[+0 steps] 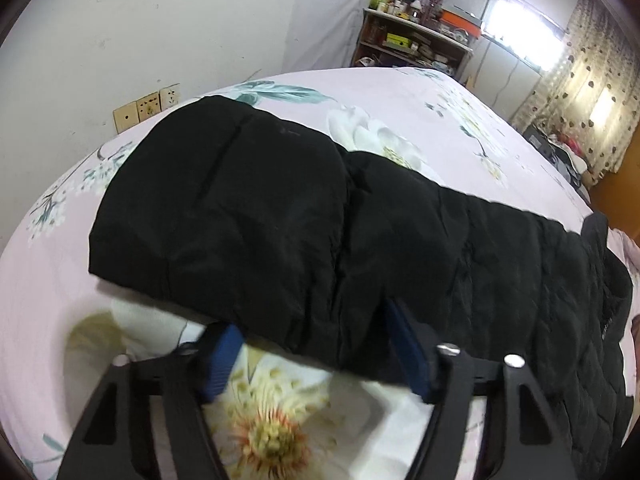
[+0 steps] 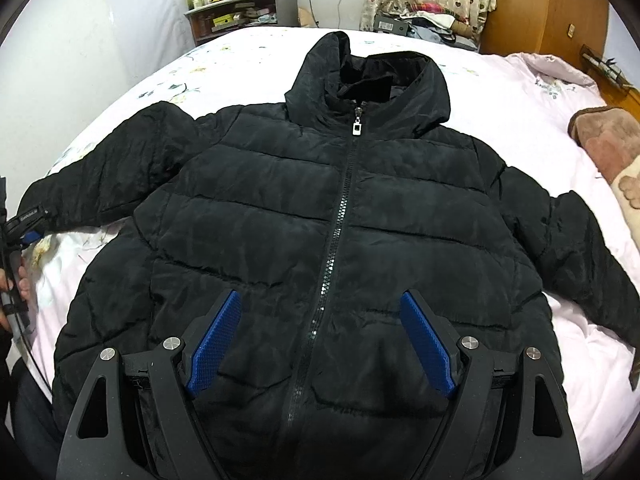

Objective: Fold large clothes
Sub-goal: 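Reach the left tool to the jacket sleeve cuff and grasp it, then lift the held sleeve and fold it across the jacket body with the left tool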

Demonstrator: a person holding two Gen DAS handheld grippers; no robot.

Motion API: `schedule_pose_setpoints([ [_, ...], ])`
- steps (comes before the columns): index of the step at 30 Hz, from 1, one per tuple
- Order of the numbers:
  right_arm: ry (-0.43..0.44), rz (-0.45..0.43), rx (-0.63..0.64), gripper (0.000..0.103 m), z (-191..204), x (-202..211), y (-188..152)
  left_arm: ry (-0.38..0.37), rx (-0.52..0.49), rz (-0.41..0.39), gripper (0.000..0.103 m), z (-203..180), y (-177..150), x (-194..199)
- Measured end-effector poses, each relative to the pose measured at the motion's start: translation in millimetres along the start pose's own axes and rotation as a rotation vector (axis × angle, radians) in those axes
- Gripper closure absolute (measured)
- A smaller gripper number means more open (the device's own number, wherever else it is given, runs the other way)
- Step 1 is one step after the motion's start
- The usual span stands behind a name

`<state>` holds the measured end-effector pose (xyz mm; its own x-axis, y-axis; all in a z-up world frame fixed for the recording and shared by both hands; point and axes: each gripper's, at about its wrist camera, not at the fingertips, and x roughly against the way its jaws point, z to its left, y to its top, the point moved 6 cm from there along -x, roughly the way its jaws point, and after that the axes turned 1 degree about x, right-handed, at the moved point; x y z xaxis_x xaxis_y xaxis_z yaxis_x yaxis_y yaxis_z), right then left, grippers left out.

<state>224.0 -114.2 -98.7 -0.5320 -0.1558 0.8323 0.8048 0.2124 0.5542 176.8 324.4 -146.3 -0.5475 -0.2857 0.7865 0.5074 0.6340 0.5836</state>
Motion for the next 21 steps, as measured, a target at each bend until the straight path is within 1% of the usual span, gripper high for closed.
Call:
schedule_pose_setpoints([
  [1,0.001,0.001,-0.002,0.021,-1.3,-2.5,1.0,0.002,-0.003,-0.005,0.061,-0.5,1.9,-0.6],
  [2,0.002,0.002,-0.006,0.021,-2.9,-4.2,1.4,0.004,-0.004,-0.008,0.080,-0.5,4.8,-0.5],
  [3,0.006,0.007,-0.012,0.021,-5.1,-6.4,1.5,-0.004,-0.002,-0.007,0.088,-1.4,7.0,1.9],
  [5,0.018,0.023,-0.021,0.021,-7.7,-10.0,0.8,-0.021,-0.009,-0.018,0.092,-4.2,11.9,11.0],
  [7,0.016,0.024,-0.019,0.021,-10.7,-9.4,-0.2,-0.050,-0.034,-0.042,0.093,-12.9,17.7,27.9],
  [11,0.012,0.025,-0.035,0.021,-18.9,-4.7,-3.1,-0.155,-0.094,-0.097,0.093,-41.8,30.4,76.2],
  [14,-0.007,0.011,-0.035,0.021,-27.1,1.6,-4.8,-0.257,-0.160,-0.143,0.093,-78.4,39.5,121.5],
  [17,-0.016,-0.008,-0.034,0.022,-36.5,10.9,-6.3,-0.362,-0.235,-0.182,0.093,-122.7,44.8,163.1],
  [19,-0.025,-0.024,-0.036,0.022,-43.0,18.0,-6.7,-0.441,-0.284,-0.189,0.093,-155.8,44.4,185.7],
  [21,-0.043,-0.047,-0.041,0.022,-52.1,26.4,-8.0,-0.514,-0.324,-0.184,0.093,-187.1,43.7,199.7],
])
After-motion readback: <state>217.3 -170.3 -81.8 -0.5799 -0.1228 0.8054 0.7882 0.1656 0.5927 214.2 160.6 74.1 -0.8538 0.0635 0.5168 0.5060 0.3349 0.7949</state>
